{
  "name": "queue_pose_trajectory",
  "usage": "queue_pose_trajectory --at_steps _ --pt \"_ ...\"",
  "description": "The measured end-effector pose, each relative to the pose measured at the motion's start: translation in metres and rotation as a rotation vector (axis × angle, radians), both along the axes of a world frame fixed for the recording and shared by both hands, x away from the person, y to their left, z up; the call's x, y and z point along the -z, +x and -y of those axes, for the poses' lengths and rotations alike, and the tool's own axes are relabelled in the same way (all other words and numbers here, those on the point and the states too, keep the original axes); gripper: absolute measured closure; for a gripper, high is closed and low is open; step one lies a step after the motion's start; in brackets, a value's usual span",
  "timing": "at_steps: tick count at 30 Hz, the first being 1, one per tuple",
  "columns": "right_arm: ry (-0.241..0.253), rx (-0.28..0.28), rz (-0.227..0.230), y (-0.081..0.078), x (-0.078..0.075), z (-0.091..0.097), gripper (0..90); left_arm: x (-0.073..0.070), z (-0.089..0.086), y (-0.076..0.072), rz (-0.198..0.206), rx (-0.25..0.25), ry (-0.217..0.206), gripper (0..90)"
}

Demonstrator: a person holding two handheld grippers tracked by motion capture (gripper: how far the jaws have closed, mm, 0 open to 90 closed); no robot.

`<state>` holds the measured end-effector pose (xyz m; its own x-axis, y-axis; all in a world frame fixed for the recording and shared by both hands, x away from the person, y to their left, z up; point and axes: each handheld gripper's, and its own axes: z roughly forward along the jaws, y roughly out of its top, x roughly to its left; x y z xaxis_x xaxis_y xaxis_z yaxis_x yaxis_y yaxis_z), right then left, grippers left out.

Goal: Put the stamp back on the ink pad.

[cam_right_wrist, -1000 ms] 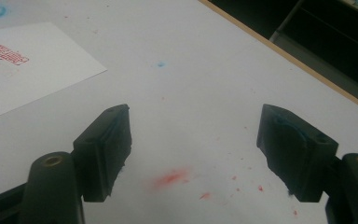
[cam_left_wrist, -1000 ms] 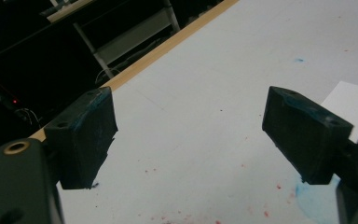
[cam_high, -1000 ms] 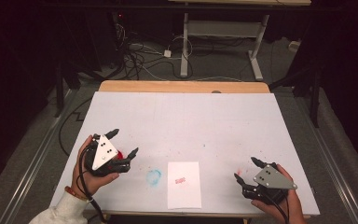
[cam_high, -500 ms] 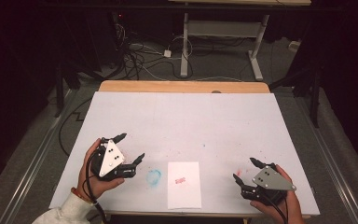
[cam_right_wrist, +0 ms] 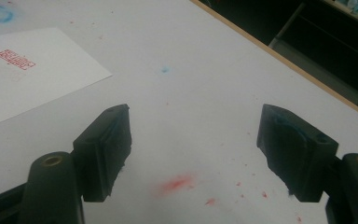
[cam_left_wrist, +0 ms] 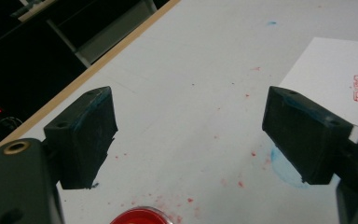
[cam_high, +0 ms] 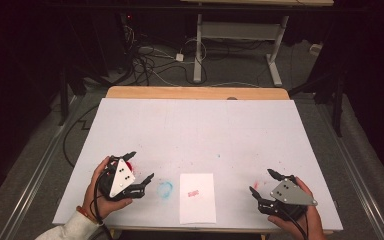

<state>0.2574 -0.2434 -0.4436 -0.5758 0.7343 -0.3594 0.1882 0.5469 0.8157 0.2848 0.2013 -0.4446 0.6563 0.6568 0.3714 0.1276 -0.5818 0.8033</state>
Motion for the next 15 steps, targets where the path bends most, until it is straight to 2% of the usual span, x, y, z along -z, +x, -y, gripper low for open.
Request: queue_pose_trajectory --at_steps 3,15 --pt "-0.001 0.002 0.001 0.0 0.001 0.001 26.0 0.006 0.0 0.0 -0.011 0.003 0.02 17.2" --pt "0.014 0.005 0.003 0.004 0.004 0.001 25.4 0.024 -0.007 -0.003 -0.06 0.009 0.05 17.2"
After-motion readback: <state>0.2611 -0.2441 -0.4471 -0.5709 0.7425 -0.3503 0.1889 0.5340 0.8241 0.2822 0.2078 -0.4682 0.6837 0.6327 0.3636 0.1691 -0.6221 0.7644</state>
